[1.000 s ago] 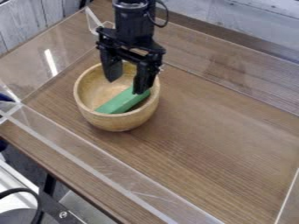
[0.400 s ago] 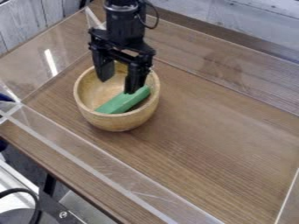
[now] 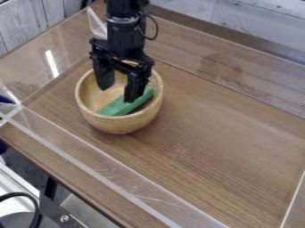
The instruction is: Remove the green block from inside the brown bowl and put it on the table
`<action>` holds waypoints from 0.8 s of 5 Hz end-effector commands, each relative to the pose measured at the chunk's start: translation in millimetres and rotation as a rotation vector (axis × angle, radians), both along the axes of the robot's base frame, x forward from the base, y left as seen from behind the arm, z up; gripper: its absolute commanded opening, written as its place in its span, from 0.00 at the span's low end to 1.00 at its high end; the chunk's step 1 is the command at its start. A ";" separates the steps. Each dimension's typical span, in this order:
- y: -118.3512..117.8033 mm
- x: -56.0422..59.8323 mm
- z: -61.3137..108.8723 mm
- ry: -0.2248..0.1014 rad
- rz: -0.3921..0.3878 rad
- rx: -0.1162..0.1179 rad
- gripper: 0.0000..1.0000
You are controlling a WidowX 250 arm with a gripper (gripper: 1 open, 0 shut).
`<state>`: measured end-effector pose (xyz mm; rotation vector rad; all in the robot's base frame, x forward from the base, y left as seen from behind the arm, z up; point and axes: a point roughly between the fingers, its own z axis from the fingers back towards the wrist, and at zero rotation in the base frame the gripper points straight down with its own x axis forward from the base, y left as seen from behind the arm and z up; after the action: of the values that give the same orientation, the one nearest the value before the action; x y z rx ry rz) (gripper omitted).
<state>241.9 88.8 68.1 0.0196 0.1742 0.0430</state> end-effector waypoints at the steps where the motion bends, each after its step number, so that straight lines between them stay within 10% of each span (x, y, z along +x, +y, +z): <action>1: 7.4 8.1 3.5 -0.036 -0.018 0.013 1.00; 4: 13.3 16.8 -0.5 -0.043 -0.023 -0.004 1.00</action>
<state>249.8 96.4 55.9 0.0000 0.1789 0.0110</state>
